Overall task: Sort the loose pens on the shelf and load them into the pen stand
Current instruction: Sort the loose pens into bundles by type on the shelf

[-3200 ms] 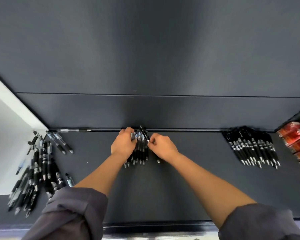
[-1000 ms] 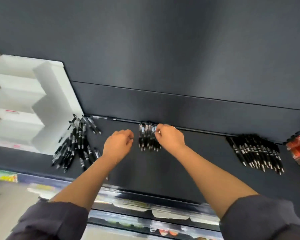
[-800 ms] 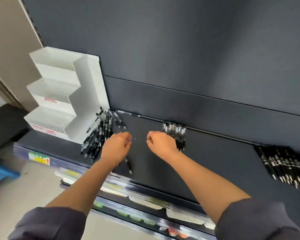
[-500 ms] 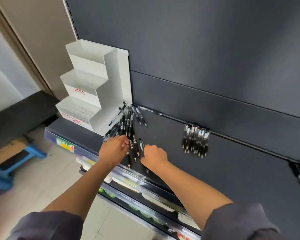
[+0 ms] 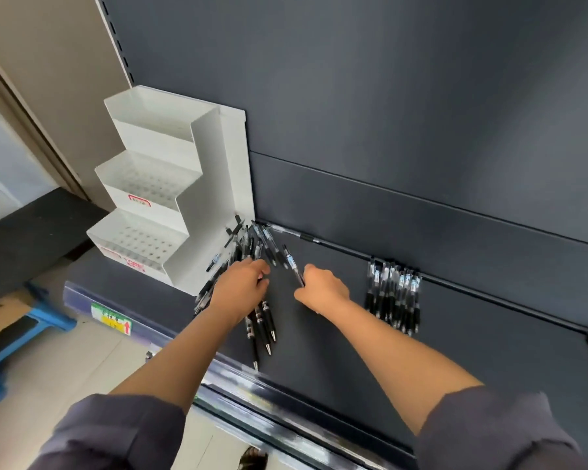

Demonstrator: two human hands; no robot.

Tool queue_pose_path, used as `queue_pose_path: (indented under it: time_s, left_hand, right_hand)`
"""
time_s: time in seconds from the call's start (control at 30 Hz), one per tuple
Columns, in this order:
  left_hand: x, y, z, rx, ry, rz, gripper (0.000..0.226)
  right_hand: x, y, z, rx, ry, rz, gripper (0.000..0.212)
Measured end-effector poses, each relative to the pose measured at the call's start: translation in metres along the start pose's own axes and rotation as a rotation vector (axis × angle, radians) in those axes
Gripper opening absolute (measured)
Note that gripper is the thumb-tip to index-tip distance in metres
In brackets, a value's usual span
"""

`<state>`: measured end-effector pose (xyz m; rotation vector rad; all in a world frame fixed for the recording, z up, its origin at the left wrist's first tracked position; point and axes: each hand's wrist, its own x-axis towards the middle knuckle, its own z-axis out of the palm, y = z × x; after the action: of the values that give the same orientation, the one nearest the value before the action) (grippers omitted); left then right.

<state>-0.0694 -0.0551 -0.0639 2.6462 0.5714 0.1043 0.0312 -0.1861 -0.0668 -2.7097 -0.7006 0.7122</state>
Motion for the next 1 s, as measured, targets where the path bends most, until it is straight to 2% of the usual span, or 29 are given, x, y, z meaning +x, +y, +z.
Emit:
queue_pose_path:
  time_s: [0.07,0.27,0.4,0.6,0.8,0.9,1.0]
  left_hand:
    - [0.020,-0.006,-0.003,0.022,-0.003,0.030,0.025]
    - [0.067,-0.036,-0.016,0.013,-0.030,0.069,0.024]
    - [0.086,-0.057,-0.019,0.030,-0.069,0.091,0.026]
    - [0.098,-0.079,-0.017,-0.022,-0.093,0.135,0.023]
    - [0.102,-0.085,-0.014,-0.061,-0.096,0.152,0.023]
    - [0.104,-0.085,-0.015,-0.078,-0.082,0.155,0.022]
    - [0.106,-0.076,-0.015,-0.106,-0.089,0.148,0.021]
  right_hand:
    - [0.014,-0.007,-0.008,0.029,0.023,0.029,0.024]
    - [0.060,-0.039,-0.022,0.038,0.086,0.039,0.007]
    - [0.085,-0.058,-0.020,0.040,0.115,0.085,0.017]
    - [0.105,-0.080,-0.009,-0.066,-0.035,0.173,0.024]
    - [0.107,-0.095,0.004,-0.146,-0.016,0.145,0.026]
    - [0.105,-0.087,-0.002,-0.056,-0.046,0.149,0.013]
    - [0.099,-0.067,-0.012,0.111,-0.059,0.148,0.031]
